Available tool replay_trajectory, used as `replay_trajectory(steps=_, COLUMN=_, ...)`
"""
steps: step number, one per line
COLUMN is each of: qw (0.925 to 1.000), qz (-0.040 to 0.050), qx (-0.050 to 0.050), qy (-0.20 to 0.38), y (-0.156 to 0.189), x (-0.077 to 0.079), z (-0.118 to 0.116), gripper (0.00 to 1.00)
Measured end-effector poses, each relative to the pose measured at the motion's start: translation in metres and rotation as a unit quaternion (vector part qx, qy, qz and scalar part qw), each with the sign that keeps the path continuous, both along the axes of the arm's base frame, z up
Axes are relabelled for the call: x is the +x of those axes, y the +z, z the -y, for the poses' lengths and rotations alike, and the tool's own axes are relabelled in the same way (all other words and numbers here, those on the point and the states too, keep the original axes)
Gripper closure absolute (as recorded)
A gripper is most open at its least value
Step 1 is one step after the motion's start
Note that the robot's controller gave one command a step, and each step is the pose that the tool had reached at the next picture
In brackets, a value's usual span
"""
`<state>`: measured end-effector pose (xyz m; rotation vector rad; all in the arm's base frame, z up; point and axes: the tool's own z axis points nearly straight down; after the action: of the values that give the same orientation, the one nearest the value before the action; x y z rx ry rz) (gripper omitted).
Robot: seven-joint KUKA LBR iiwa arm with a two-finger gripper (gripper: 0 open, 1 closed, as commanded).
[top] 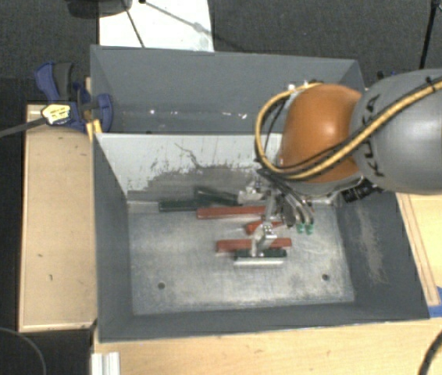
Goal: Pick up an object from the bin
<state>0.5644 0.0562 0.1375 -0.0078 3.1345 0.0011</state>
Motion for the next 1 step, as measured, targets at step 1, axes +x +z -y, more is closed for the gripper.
replay_trajectory(steps=1, qw=0.9995, qz=0.0044, qx=0.001, qy=-0.031, y=-0.0623, x=-0.0178, z=0.0034, gripper=1.00)
